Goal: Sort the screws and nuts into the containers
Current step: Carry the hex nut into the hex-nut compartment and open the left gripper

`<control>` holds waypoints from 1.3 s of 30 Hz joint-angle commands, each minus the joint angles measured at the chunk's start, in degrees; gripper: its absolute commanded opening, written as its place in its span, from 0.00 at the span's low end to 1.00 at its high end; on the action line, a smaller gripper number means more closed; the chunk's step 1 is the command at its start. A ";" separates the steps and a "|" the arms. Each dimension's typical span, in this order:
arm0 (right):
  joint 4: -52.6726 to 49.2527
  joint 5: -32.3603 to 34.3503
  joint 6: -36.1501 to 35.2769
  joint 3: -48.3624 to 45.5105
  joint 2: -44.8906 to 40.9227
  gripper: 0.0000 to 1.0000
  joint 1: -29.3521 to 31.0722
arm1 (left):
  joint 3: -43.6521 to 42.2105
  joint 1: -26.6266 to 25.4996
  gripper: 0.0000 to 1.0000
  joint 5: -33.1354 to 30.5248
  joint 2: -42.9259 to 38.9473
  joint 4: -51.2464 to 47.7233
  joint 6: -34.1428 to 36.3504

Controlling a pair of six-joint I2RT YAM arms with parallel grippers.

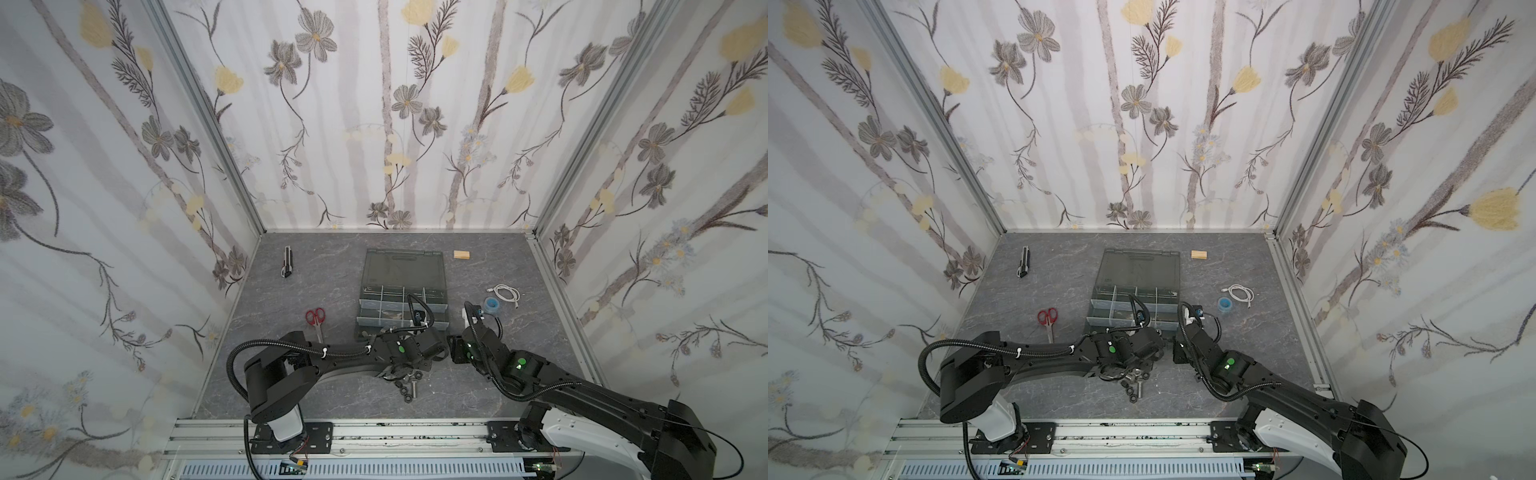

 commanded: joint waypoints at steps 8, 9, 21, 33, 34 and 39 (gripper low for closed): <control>-0.72 1.71 0.78 0.33 -1.70 0.44 -0.24 | 6.21 4.89 0.19 -4.10 1.61 0.41 5.55; -0.91 1.74 0.79 0.33 -1.84 0.44 -0.23 | 6.72 5.56 0.19 -4.08 2.22 0.55 5.91; -2.98 2.62 1.47 0.36 -3.61 0.44 -0.37 | 10.53 8.71 0.20 -1.04 7.75 2.39 7.70; -3.55 2.96 1.76 0.56 -3.27 0.45 -0.40 | 6.20 8.39 0.24 0.41 5.56 3.93 6.17; -3.57 2.95 1.76 0.67 -3.13 0.45 -0.34 | 6.02 8.38 0.28 0.34 5.48 4.02 6.16; -3.65 2.74 1.80 1.01 -2.55 0.46 -0.35 | 6.02 8.38 0.49 0.01 4.97 4.37 5.98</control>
